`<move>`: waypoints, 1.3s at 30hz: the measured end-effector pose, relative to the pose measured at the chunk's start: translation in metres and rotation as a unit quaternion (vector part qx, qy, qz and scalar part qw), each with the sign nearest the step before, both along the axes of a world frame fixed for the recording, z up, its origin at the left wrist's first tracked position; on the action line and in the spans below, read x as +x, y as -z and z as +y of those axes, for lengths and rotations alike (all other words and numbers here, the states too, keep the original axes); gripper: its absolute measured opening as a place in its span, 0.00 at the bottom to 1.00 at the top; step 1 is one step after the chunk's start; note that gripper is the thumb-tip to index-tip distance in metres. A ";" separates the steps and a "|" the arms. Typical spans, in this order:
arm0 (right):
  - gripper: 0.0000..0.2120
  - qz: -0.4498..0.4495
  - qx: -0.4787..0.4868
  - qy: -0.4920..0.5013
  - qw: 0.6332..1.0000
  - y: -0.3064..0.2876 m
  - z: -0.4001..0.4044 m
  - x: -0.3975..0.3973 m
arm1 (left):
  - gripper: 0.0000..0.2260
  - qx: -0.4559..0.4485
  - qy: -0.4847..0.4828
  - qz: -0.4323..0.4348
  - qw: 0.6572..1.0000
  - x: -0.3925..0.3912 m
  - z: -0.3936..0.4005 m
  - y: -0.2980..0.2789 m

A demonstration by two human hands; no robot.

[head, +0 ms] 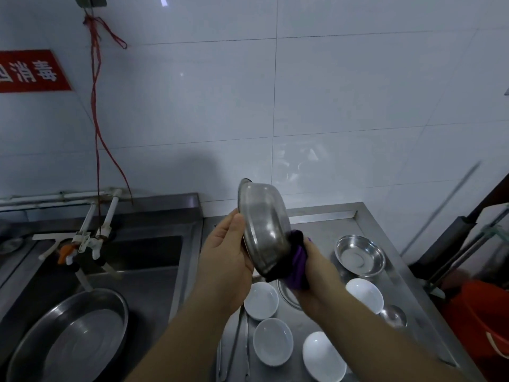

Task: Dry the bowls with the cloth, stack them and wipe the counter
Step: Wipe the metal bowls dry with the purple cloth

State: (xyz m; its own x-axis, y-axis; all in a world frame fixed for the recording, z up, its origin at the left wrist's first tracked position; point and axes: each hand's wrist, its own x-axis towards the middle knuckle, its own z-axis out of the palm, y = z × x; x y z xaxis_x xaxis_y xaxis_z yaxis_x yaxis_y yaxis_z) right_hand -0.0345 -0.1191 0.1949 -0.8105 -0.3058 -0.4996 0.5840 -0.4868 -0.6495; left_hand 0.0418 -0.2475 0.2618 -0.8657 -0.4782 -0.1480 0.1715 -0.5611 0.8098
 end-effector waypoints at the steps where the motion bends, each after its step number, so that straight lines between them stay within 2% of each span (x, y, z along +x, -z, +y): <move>1: 0.14 -0.007 -0.005 0.002 1.000 -0.004 -0.003 0.006 | 0.13 -0.011 -0.008 -0.002 1.000 -0.004 0.001 0.000; 3: 0.14 0.007 -0.003 0.008 1.000 -0.012 -0.008 0.017 | 0.13 -0.023 -0.026 -0.006 0.999 -0.010 0.003 -0.001; 7: 0.12 0.075 0.064 0.037 0.994 -0.023 -0.020 0.041 | 0.11 -0.018 -0.052 -0.032 0.998 -0.020 0.010 -0.003; 8: 0.10 0.102 0.078 0.045 0.991 -0.024 -0.023 0.046 | 0.11 -0.017 -0.051 -0.037 0.998 -0.021 0.012 -0.003; 10: 0.14 0.178 0.132 0.065 0.973 -0.031 -0.028 0.055 | 0.12 -0.033 -0.039 -0.052 0.997 -0.020 0.016 -0.002; 12: 0.21 0.294 0.187 0.072 0.935 -0.036 -0.026 0.056 | 0.13 -0.039 -0.017 -0.056 0.998 -0.016 0.019 0.001; 15: 0.23 0.475 0.286 0.010 0.832 -0.047 -0.018 0.041 | 0.15 -0.024 0.006 -0.041 0.999 -0.009 0.017 0.005; 16: 0.22 0.506 0.322 -0.014 0.800 -0.049 -0.015 0.034 | 0.15 -0.023 0.008 -0.043 0.999 -0.006 0.016 0.006; 17: 0.21 0.515 0.341 -0.030 0.786 -0.052 -0.013 0.027 | 0.15 -0.023 0.009 -0.048 0.999 -0.004 0.015 0.008; 20: 0.17 0.488 0.348 -0.038 0.799 -0.056 -0.009 0.004 | 0.15 0.000 0.023 -0.049 0.999 0.003 0.012 0.013; 26: 0.07 0.336 0.261 0.024 0.905 -0.054 -0.006 -0.043 | 0.15 0.052 0.035 -0.003 0.998 0.008 0.007 0.011; 32: 0.05 0.194 0.245 0.038 0.949 -0.032 -0.010 -0.021 | 0.14 0.076 -0.009 -0.002 0.997 0.002 -0.003 0.008; 34: 0.06 0.190 0.231 0.036 0.953 -0.027 -0.014 -0.004 | 0.14 0.068 -0.024 -0.012 0.997 0.000 -0.009 0.009; 36: 0.06 0.226 0.207 0.039 0.951 -0.025 -0.016 0.013 | 0.14 0.068 -0.037 -0.012 0.997 -0.002 -0.016 0.009; 39: 0.05 0.322 0.244 0.034 0.914 -0.030 -0.016 0.027 | 0.14 0.082 -0.033 -0.012 0.996 -0.004 -0.020 0.011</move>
